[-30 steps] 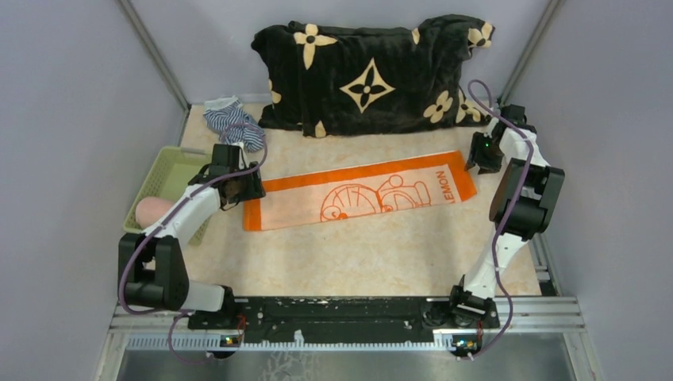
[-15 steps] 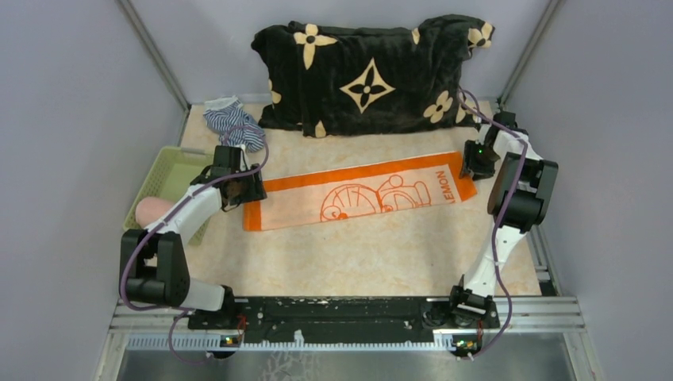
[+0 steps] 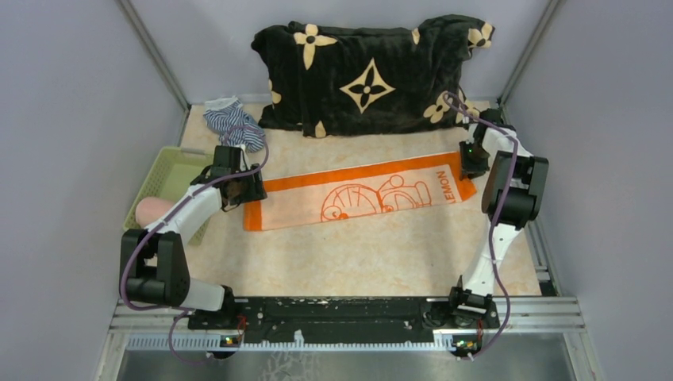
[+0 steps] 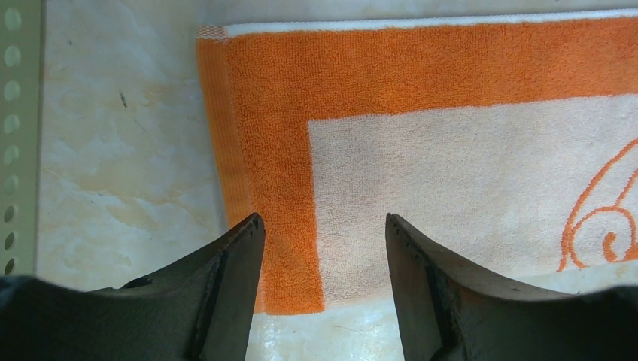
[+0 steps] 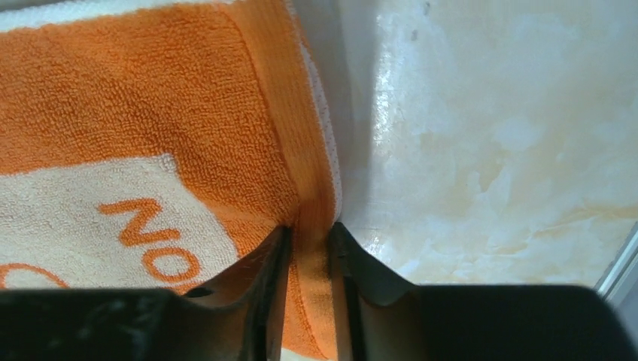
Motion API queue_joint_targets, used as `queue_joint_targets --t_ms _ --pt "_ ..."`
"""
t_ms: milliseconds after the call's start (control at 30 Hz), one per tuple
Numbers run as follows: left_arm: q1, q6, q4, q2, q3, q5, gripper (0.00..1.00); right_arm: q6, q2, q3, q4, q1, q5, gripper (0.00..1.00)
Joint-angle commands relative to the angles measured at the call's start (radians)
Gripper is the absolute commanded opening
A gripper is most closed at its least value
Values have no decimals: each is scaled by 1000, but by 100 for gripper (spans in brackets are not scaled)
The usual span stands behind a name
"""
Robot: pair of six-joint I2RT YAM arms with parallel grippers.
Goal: Roll the towels
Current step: Fold the towel at the center of the board.
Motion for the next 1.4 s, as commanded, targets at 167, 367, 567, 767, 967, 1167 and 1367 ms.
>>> queue_joint_targets --t_ms 167,367,567,767,967,1167,1367 --pt "7 15 14 -22 -10 19 66 1 130 -65 -119 71 71 0" --pt "10 2 15 -31 -11 45 66 74 43 28 -119 27 388 0" --pt "8 -24 4 -35 -10 111 66 65 -27 172 -114 14 706 0" --pt "8 -55 14 -22 -21 191 66 20 -134 162 -108 97 700 0" --pt "8 -90 38 16 -21 255 66 156 -254 66 -164 272 373 0" --pt "8 -112 57 63 -21 317 65 360 -251 62 -223 465 230 0" --pt "7 -144 88 127 -21 377 65 533 -157 200 -296 655 216 0"
